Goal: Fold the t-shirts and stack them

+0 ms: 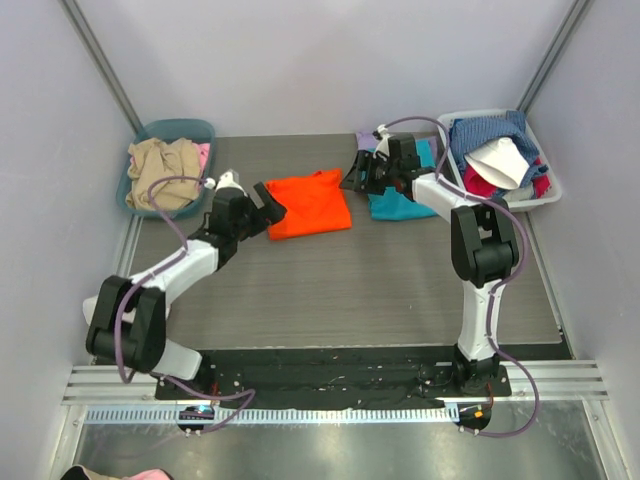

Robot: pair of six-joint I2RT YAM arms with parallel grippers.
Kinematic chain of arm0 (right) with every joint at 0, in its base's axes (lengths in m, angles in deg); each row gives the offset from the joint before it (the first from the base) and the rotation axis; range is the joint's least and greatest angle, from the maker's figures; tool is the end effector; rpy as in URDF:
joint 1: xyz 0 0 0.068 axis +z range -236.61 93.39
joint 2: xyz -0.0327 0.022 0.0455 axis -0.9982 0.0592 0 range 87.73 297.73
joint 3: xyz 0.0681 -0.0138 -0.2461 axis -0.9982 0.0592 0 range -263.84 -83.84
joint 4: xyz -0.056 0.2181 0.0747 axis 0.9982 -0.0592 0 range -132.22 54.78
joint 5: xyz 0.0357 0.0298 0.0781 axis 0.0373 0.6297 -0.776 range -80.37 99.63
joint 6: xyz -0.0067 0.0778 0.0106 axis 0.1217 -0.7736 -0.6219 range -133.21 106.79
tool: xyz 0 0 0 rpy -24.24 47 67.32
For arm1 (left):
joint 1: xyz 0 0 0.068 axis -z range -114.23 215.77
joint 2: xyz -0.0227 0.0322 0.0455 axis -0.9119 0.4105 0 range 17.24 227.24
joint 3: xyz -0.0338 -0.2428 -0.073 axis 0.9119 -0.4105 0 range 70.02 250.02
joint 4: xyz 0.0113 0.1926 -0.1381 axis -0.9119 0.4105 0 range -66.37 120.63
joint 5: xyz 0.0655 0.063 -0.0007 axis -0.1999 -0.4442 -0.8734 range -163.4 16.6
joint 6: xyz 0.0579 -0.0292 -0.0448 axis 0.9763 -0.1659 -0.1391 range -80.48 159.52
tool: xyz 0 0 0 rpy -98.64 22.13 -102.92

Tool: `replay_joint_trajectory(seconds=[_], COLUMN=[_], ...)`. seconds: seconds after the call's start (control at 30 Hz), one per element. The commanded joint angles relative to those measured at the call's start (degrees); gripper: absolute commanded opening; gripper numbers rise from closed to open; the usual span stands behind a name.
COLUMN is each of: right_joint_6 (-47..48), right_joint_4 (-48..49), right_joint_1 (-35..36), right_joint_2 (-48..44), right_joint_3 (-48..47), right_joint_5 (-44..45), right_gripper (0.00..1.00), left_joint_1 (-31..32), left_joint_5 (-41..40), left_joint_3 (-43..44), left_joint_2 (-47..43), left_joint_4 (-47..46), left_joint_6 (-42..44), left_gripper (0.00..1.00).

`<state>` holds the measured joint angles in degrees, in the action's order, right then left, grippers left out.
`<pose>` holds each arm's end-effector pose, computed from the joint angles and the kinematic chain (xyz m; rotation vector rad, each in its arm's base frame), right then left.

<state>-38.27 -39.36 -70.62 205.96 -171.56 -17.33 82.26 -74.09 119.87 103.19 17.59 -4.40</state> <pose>0.4396 0.1579 0.1947 -0.1030 2.2454 0.9107 0.3238 -0.0951 0.2077 -0.5186 2.0940 -0.6146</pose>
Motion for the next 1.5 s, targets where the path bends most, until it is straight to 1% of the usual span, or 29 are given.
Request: replay_joint_trajectory(seconds=[0.0,0.03,0.13,0.17,0.3,0.37,0.47,0.57,0.63,0.77,0.8,0.87,0.9,0.97,1.0,1.03,1.07,1.1,1.13,1.2,1.23,1.27,1.3,1.33,1.37,1.43,1.47], right_joint_6=[5.2,6.2,9.2,9.8,10.8,10.5,9.3,7.1,5.1,-5.2,-10.1,-14.7,-20.7,-26.7,-31.4,-33.3,-34.3,-34.7,-33.8,-31.8,-28.8,-26.4,-23.9,-18.8,-16.4,-10.3,-8.9], right_joint_4=[-4.3,-5.3,-7.5,-8.0,-9.9,-9.8,-8.8,-6.3,-3.7,3.2,6.9,9.7,12.3,17.7,19.1,20.1,20.1,19.4,18.3,13.6,12.0,7.7,5.5,2.9,-1.1,-3.8,-5.6], right_joint_1=[2.3,2.8,4.9,5.5,6.7,7.2,8.0,9.3,10.3,13.3,15.5,18.0,20.5,23.7,27.0,28.6,29.9,31.5,33.0,33.4,33.1,32.6,32.4,31.1,30.4,28.3,25.3], right_joint_2=[-1.3,-0.6,2.2,3.2,8.5,10.5,11.6,10.6,8.3,3.5,2.7,-0.1,-1.2,-3.5,-4.3,-6.2,-7.4,-8.8,-10.6,-15.6,-17.5,-20.9,-22.3,-23.7,-26.1,-27.9,-28.7], right_joint_3=[-2.0,-2.8,-6.0,-6.8,-11.8,-11.9,-9.8,-5.1,-0.2,9.2,13.1,16.7,20.1,25.3,26.5,27.5,28.4,28.5,28.2,26.8,26.2,24.4,23.4,22.3,20.2,18.9,18.6], right_joint_5=[-4.2,-4.2,-4.9,-4.9,-5.4,-5.3,-4.9,-3.7,-1.6,1.2,1.6,5.3,7.1,11.3,12.8,14.0,17.7,19.6,21.8,25.8,26.7,30.6,31.7,32.5,33.1,33.0,32.3], right_gripper=[0.64,0.65,0.65,0.65,0.65,0.65,0.65,0.64,0.64,0.64,0.64,0.64,0.64,0.64,0.64,0.63,0.63,0.63,0.63,0.63,0.64,0.64,0.66,0.66,0.66,0.67,0.67], left_joint_1=[2.9,4.2,6.4,6.9,8.6,8.9,8.9,8.9,8.9,8.9,8.9,8.9,9.0,9.0,9.0,9.0,9.0,9.0,8.9,9.0,9.0,9.0,9.0,8.9,8.9,9.0,8.9], left_joint_5=[-2.0,-2.2,-3.1,-3.3,-4.1,-4.4,-5.2,-5.5,-5.6,-6.3,-6.4,-6.9,-7.0,-7.1,-7.3,-7.5,-7.7,-8.2,-8.3,-8.6,-8.6,-8.6,-8.8,-8.7,-8.7,-8.4,-8.3], left_joint_3=[-6.2,-8.4,-12.2,-12.9,-15.9,-17.1,-17.9,-18.0,-18.0,-18.5,-18.6,-19.0,-19.4,-19.7,-19.9,-20.0,-20.0,-20.0,-20.1,-20.1,-20.1,-20.1,-20.1,-20.1,-20.2,-20.4,-20.7], left_joint_2=[-8.9,-12.1,-16.6,-19.4,-24.8,-26.8,-30.3,-33.3,-35.2,-38.4,-38.9,-40.4,-40.9,-42.6,-43.1,-43.6,-44.7,-45.3,-45.8,-47.0,-47.3,-47.6,-47.7,-47.7,-47.7,-47.4,-47.1], left_joint_4=[-0.1,0.4,2.7,3.3,7.1,8.3,11.1,13.6,15.4,17.7,18.3,19.2,19.9,21.0,21.3,21.8,22.8,23.4,23.7,24.8,25.1,25.6,25.8,25.8,25.9,25.7,25.2], left_joint_6=[-2.7,-2.9,-4.2,-4.8,-6.2,-6.4,-6.4,-6.3,-6.3,-6.4,-6.5,-6.9,-7.1,-7.4,-7.5,-7.5,-7.6,-7.5,-7.5,-7.3,-7.2,-7.1,-6.9,-6.9,-6.8,-6.9,-6.9], left_gripper=[1.00,1.00,1.00,1.00,1.00,1.00,1.00,1.00,1.00,1.00,1.00,1.00,1.00,1.00,1.00,1.00,1.00,1.00,1.00,1.00,1.00,1.00,1.00,1.00,1.00,1.00,1.00])
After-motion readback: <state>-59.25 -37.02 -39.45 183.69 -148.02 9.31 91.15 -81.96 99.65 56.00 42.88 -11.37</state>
